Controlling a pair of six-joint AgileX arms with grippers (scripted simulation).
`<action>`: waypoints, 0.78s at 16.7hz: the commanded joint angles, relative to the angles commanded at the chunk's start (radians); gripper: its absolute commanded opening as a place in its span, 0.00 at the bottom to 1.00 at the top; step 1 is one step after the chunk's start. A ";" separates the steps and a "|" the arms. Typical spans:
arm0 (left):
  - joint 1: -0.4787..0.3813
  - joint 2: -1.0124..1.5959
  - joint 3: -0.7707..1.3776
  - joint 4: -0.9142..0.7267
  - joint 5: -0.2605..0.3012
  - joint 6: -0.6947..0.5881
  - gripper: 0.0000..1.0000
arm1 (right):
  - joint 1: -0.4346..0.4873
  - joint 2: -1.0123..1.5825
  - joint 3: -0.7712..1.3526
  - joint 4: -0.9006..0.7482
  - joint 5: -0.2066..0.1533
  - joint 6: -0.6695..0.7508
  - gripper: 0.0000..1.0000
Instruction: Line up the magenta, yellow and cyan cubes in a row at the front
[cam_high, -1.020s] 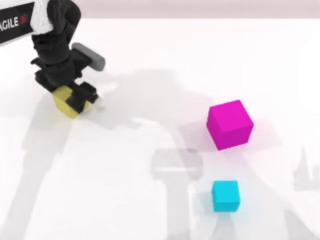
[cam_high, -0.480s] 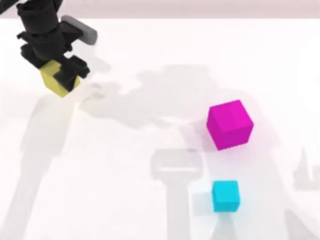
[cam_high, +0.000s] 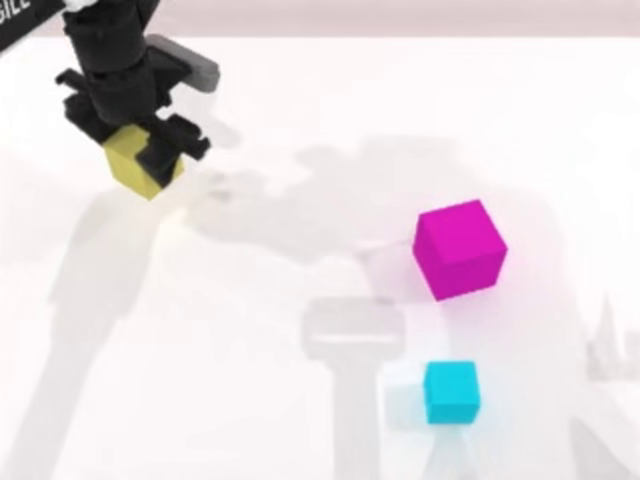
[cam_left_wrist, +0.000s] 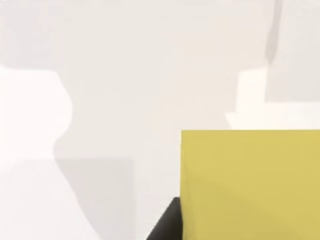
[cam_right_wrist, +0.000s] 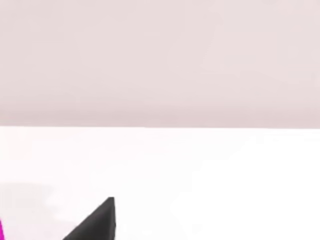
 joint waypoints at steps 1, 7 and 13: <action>-0.030 -0.010 -0.014 0.003 -0.001 -0.051 0.00 | 0.000 0.000 0.000 0.000 0.000 0.000 1.00; -0.277 -0.104 -0.156 0.031 -0.008 -0.535 0.00 | 0.000 0.000 0.000 0.000 0.000 0.000 1.00; -0.546 -0.225 -0.328 0.071 -0.012 -1.094 0.00 | 0.000 0.000 0.000 0.000 0.000 0.000 1.00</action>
